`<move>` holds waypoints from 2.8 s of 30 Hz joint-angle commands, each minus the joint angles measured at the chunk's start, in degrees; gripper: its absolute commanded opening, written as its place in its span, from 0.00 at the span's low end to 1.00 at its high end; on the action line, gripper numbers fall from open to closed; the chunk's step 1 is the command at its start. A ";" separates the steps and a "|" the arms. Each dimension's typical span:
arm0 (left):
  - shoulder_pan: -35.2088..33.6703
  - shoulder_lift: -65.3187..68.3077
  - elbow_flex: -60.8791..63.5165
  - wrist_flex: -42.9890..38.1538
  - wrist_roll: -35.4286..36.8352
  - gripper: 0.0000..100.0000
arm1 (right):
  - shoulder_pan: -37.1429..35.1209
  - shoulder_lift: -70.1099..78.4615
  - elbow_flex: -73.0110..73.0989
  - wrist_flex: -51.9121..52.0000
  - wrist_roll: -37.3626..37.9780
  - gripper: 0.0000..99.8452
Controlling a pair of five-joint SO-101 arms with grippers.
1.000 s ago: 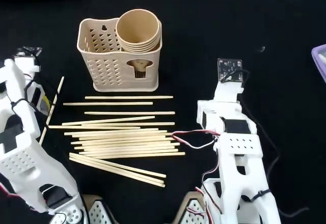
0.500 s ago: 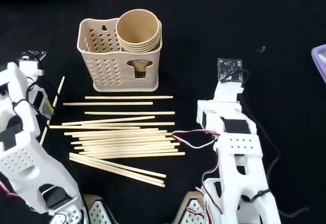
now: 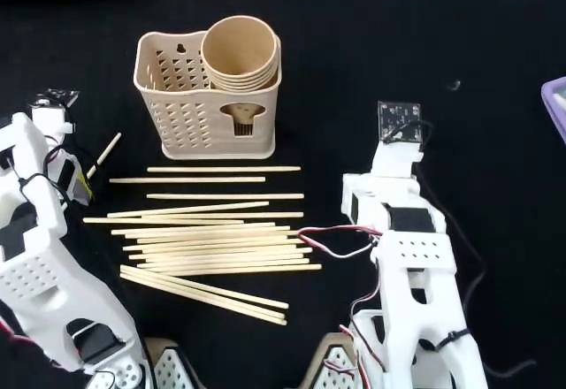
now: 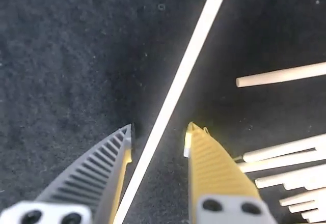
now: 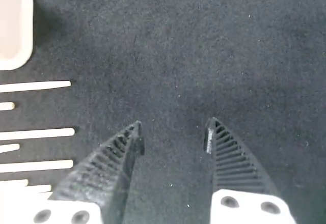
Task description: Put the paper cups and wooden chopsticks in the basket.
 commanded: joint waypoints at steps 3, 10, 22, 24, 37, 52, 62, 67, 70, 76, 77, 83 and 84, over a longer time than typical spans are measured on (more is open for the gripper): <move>-1.45 0.26 -0.40 -1.23 -0.62 0.16 | 0.62 -1.80 -0.31 -1.14 -0.53 0.20; -7.34 0.26 -6.55 -0.97 -0.62 0.04 | 0.79 -1.80 -0.31 -1.14 -0.53 0.20; -16.04 0.18 -29.23 31.91 -29.01 0.03 | 0.62 -1.80 -0.40 -1.14 -0.53 0.20; -15.52 0.09 -29.05 31.47 -29.89 0.03 | 0.62 -1.80 -0.31 -1.14 -0.53 0.20; -8.57 -27.60 4.18 31.82 -40.26 0.03 | 0.62 -1.80 -0.66 -1.14 -0.53 0.20; 33.54 -81.23 57.01 10.37 -28.22 0.06 | 0.88 -1.80 -0.40 -1.14 -0.53 0.20; 44.18 -92.75 69.76 7.03 -18.64 0.14 | 0.88 -1.80 -0.31 -1.14 -0.53 0.20; 44.18 -92.75 69.93 7.47 -18.55 0.14 | 0.88 -1.80 -0.31 -1.14 -0.53 0.20; 45.41 -92.75 70.11 8.70 -18.55 0.14 | 0.97 -1.80 -0.31 -1.14 -0.53 0.20; 47.34 -92.75 73.54 8.79 -18.46 0.14 | 0.97 -1.80 -0.31 -1.14 -0.53 0.20; 47.08 -92.75 73.80 8.79 -18.46 0.14 | 0.97 -1.80 -0.31 -1.14 -0.53 0.20; 46.99 -92.75 75.74 8.79 -18.37 0.14 | 0.97 -1.80 -0.40 -1.14 -0.53 0.20; 46.90 -92.75 75.82 8.79 -18.29 0.14 | 0.97 -1.80 -0.40 -1.14 -0.53 0.20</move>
